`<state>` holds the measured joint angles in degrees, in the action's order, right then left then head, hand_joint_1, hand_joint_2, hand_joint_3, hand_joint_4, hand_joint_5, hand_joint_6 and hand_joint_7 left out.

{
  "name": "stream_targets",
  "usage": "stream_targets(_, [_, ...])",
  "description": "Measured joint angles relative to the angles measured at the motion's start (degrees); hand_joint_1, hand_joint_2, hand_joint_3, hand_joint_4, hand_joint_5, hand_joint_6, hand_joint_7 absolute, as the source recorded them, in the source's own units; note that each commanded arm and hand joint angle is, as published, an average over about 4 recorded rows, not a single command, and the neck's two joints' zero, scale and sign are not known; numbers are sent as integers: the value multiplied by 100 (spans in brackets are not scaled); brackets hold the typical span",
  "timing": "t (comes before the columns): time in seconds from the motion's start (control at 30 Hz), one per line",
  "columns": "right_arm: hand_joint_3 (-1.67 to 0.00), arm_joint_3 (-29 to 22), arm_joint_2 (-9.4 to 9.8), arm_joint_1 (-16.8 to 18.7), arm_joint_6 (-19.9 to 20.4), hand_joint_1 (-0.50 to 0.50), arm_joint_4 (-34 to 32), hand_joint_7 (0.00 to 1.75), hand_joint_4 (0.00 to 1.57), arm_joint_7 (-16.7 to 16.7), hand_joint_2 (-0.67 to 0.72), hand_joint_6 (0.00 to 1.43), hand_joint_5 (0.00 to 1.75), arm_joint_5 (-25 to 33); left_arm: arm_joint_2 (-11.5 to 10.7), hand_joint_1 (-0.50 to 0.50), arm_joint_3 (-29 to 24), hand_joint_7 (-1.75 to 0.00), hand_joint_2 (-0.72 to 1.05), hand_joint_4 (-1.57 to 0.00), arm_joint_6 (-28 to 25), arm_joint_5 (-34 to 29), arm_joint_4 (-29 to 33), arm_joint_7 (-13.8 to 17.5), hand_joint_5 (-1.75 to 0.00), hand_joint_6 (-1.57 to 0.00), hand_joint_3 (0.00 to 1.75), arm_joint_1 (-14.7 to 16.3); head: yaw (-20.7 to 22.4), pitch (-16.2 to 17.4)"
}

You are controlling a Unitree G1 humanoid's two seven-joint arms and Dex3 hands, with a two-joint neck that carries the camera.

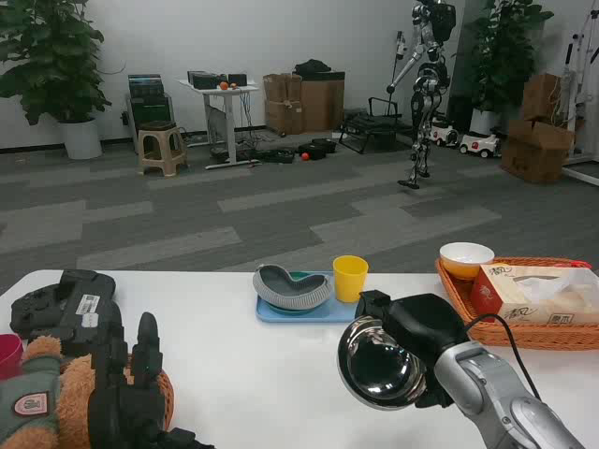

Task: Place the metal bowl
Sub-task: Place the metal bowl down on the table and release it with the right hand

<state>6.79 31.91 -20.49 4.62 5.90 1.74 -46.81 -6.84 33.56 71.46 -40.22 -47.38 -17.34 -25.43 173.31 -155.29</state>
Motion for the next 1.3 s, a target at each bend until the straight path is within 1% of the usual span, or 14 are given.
stream_targets(0.07, [-159, 25, -55, -3, -25, 4, -10, 105, 123, 59, -41, 97, 58, 13, -1, -46, -41, 0, -72, -37, 1, -58, -1, -12, 0, 0, 0, 18, 60, 68])
stream_targets(0.1, [-157, 49, -96, -6, -42, 4, -16, 105, 123, 106, -41, 97, 56, 26, -2, -46, -74, 0, -72, -37, 1, -100, -2, -24, 0, 0, 0, 36, 120, 137])
stream_targets(0.17, [-155, 85, -142, -5, -53, 4, -21, 105, 123, 152, -41, 97, 51, 44, -4, -46, -113, 0, -72, -37, 1, -142, -5, -43, 0, 0, 0, 67, 124, 138])
stream_targets(0.27, [-159, 90, -145, -5, -56, 4, -21, 105, 124, 158, -41, 97, 48, 50, -5, -46, -121, 0, -72, -37, 1, -144, -6, -45, 0, 0, 0, 81, 124, 138])
stream_targets(0.4, [-159, 90, -145, -5, -56, 4, -21, 103, 123, 158, -41, 97, 58, 54, -5, -46, -122, 0, -72, -37, 1, -144, -6, -45, 0, 0, 0, 81, 117, 143])
stream_targets(0.5, [-155, 91, -145, -5, -56, 4, -21, 105, 123, 158, -41, 97, 58, 70, -5, -46, -124, 0, -72, -37, 1, -144, -6, -45, 0, 0, 0, 82, 118, 143])
stream_targets(0.57, [-155, 91, -145, -5, -56, 4, -21, 105, 123, 158, -41, 97, 53, 91, -5, -46, -124, 0, -72, -37, 1, -144, -6, -45, 0, 0, 0, 81, 119, 145])
stream_targets(0.63, [-159, 91, -145, -5, -57, 4, -21, 105, 123, 158, -41, 97, 53, 98, -5, -46, -124, 0, -72, -37, 1, -144, -6, -45, 0, 0, 0, 81, 120, 146])
stream_targets(0.73, [-155, 91, -145, -5, -58, 4, -21, 101, 124, 158, -41, 97, 58, 98, -5, -46, -123, 0, -72, -37, 1, -144, -6, -45, 0, 0, 0, 82, 110, 164])
stream_targets(0.87, [-159, 107, -145, -19, -61, 5, 58, 105, 126, 157, -41, 97, 58, 95, -6, -46, -123, 0, -72, -37, 1, -145, -7, -45, 0, 0, 0, 82, 99, 184])
stream_targets(0.97, [-159, 180, -145, -81, -66, 6, 284, 105, 126, 155, -41, 97, 56, 63, -7, -46, -122, 0, -72, -37, 1, -146, -10, -46, 0, 0, 0, 84, 96, 189])
stream_targets(1.03, [-157, 288, -148, -161, -67, 4, 548, 105, 126, 153, -41, 96, 53, -9, -9, -46, -122, 0, -72, -37, 2, -147, -15, -48, 0, 0, 0, 87, 94, 190])
stream_targets(1.17, [-159, 485, -180, -362, -59, 4, 1167, 105, 127, 152, -41, 94, 48, -174, -12, -46, -121, 0, -72, -37, 2, -146, -19, -49, 0, 0, 0, 92, 77, 203])
stream_targets(1.3, [-157, 541, -284, -569, 14, 4, 1808, 105, 128, 131, -41, 94, 58, -262, -13, -46, -121, 0, -72, -37, 2, -148, -27, -50, 0, 0, 0, 97, 74, 223])
